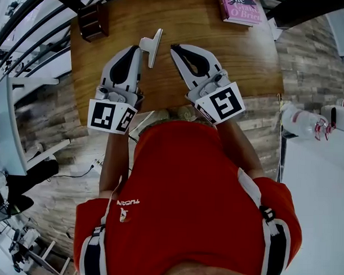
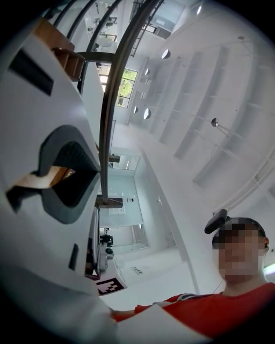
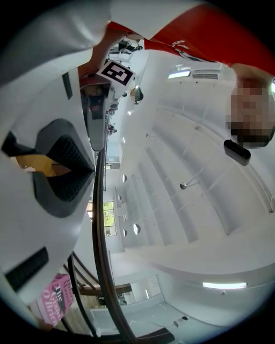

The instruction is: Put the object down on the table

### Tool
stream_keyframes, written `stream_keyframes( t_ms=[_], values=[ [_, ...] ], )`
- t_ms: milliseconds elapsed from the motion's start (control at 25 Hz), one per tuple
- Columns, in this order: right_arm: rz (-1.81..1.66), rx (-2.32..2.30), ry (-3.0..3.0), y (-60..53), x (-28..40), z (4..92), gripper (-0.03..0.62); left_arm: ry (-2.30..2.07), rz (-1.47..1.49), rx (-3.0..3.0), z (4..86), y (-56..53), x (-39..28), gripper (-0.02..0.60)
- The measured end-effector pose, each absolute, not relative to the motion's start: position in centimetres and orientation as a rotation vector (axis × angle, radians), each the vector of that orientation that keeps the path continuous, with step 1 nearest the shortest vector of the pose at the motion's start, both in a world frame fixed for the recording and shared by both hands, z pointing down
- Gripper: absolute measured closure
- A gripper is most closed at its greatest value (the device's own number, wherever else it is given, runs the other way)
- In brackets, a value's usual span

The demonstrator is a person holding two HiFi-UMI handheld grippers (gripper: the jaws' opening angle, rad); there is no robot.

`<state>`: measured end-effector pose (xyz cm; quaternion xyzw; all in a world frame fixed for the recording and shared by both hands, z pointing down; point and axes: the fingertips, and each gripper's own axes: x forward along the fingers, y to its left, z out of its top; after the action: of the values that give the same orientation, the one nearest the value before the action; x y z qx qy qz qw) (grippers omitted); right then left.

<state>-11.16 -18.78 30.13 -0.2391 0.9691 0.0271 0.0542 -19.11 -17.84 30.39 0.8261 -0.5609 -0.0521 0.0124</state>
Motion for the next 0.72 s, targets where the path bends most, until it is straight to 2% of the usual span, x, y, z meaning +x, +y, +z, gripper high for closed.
stream_keyframes(
  t_ms=[720],
  values=[
    [0.100,-0.700,2.966,-17.9,-10.8,30.2,0.570,-1.762,-0.191,2.560,30.3,-16.6,-19.0,0.574]
  ],
)
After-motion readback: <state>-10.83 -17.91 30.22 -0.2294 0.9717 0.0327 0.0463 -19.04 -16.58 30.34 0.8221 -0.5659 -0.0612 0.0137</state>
